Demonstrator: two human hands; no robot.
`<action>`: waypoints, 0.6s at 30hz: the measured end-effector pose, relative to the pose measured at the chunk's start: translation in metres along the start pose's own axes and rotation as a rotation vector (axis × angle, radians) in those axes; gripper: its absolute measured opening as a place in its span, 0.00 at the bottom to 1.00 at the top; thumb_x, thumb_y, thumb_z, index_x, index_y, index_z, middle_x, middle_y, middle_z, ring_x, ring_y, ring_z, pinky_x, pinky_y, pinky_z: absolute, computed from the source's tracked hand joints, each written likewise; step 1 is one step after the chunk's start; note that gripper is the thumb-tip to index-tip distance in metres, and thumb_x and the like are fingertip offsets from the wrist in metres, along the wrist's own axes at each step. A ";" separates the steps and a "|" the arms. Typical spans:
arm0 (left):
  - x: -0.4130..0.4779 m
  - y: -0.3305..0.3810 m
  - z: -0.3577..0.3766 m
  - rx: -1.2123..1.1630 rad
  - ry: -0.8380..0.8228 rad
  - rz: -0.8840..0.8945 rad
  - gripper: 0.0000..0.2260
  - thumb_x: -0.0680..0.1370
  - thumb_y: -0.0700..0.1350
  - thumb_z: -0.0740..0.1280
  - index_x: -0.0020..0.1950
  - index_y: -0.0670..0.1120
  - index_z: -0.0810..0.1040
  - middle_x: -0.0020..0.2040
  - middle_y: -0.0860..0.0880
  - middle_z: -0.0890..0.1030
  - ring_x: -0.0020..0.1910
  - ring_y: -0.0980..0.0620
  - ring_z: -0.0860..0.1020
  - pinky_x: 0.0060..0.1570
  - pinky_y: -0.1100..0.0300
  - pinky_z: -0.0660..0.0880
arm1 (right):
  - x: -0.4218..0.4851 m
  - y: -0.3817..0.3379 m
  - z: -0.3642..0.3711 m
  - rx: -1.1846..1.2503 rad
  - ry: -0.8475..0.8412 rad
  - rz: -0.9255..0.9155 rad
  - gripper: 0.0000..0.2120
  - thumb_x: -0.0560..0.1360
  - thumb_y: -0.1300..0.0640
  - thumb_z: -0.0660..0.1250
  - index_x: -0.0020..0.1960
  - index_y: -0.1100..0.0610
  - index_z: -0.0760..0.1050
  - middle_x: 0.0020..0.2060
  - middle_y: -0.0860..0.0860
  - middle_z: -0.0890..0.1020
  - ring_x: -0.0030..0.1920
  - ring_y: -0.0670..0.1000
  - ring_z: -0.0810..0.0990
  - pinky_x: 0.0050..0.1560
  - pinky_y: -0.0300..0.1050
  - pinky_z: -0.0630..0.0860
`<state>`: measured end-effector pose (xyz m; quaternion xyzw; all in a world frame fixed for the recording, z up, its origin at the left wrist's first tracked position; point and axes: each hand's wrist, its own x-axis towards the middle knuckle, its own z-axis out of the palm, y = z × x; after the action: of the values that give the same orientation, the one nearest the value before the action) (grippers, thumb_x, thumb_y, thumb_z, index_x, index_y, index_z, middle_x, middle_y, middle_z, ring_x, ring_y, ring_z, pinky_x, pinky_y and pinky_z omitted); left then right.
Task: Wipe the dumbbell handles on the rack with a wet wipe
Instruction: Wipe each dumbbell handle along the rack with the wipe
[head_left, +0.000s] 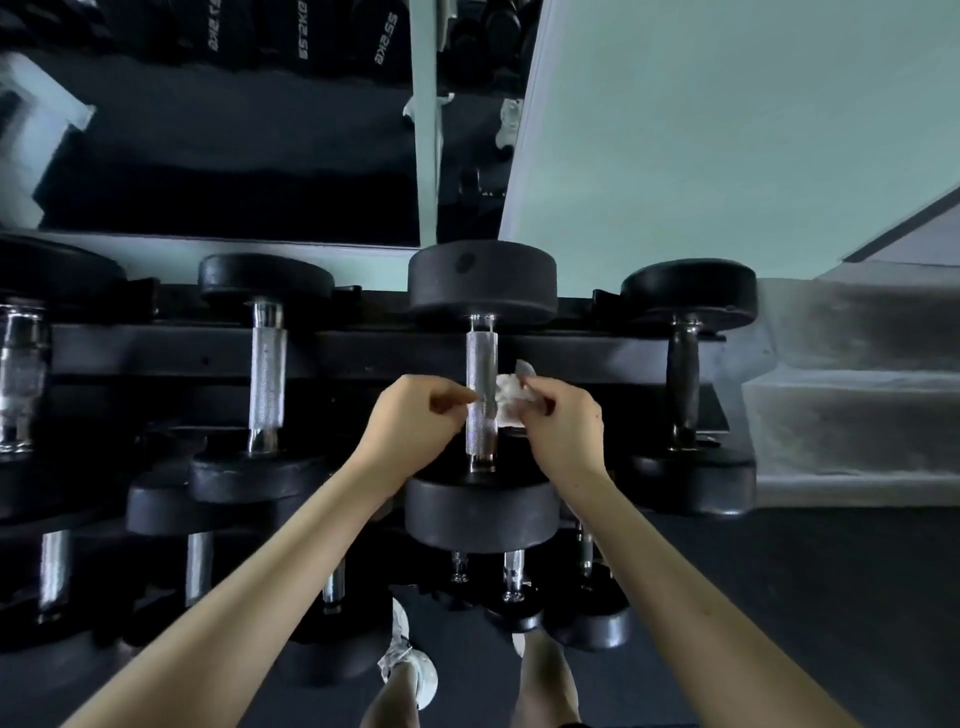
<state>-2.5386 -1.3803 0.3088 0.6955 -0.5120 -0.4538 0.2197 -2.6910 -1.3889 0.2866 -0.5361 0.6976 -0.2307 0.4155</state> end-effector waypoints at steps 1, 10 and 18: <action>-0.002 -0.001 -0.002 -0.060 0.056 -0.051 0.08 0.74 0.37 0.68 0.50 0.46 0.83 0.42 0.49 0.84 0.44 0.52 0.80 0.44 0.58 0.77 | 0.007 0.003 0.002 0.044 -0.055 0.037 0.10 0.76 0.61 0.65 0.37 0.55 0.77 0.28 0.44 0.74 0.32 0.42 0.71 0.35 0.36 0.67; 0.012 0.026 -0.010 -0.411 0.462 -0.041 0.18 0.75 0.46 0.70 0.64 0.52 0.76 0.53 0.58 0.81 0.56 0.58 0.78 0.58 0.61 0.74 | 0.041 -0.009 0.010 0.543 -0.259 0.137 0.15 0.80 0.63 0.58 0.37 0.55 0.74 0.27 0.41 0.74 0.29 0.40 0.72 0.46 0.38 0.73; 0.038 0.042 -0.010 -0.138 0.474 0.027 0.21 0.73 0.50 0.71 0.66 0.53 0.75 0.51 0.52 0.80 0.54 0.54 0.78 0.59 0.60 0.74 | 0.022 0.013 0.009 0.222 -0.309 -0.116 0.15 0.79 0.61 0.62 0.65 0.60 0.74 0.50 0.47 0.79 0.51 0.44 0.79 0.50 0.24 0.72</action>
<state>-2.5486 -1.4327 0.3302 0.7590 -0.4232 -0.3088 0.3865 -2.6920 -1.4039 0.2644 -0.5555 0.5637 -0.2446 0.5602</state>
